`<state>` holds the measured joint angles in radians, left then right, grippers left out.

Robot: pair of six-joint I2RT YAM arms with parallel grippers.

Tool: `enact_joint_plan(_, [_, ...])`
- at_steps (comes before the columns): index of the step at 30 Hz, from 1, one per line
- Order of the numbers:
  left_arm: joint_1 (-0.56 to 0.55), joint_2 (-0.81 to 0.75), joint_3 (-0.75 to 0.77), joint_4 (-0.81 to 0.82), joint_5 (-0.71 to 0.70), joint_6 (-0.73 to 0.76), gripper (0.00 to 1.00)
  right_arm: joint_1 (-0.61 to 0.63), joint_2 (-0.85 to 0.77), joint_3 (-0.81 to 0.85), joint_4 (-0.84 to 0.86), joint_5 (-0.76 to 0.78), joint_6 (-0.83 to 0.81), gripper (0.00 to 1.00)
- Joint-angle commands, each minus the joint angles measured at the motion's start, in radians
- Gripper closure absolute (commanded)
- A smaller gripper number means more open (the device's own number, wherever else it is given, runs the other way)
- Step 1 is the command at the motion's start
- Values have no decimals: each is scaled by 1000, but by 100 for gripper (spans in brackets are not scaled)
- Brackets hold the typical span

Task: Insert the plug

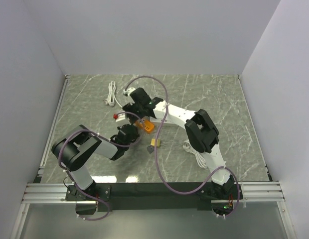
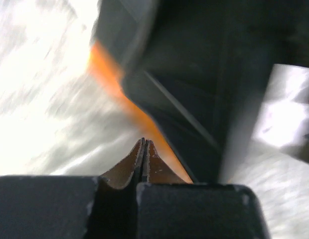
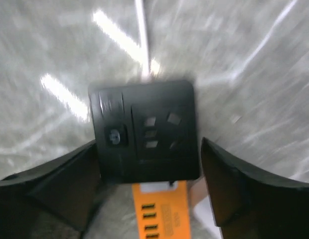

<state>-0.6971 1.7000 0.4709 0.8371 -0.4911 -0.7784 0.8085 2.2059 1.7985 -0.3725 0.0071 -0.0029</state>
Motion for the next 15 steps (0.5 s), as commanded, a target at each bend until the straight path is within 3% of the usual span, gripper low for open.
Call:
enact_joint_plan(1, [-5, 6, -12, -116, 48, 25, 100, 54, -8, -74, -149, -107, 112, 10])
enact_joint_plan(9, [-5, -25, -34, -105, 40, 25, 100, 38, -121, -178, -42, -59, 133, 7])
enact_joint_plan(15, [-5, -100, -60, -115, 28, 47, 100, 38, -311, -313, 109, 17, 147, 5])
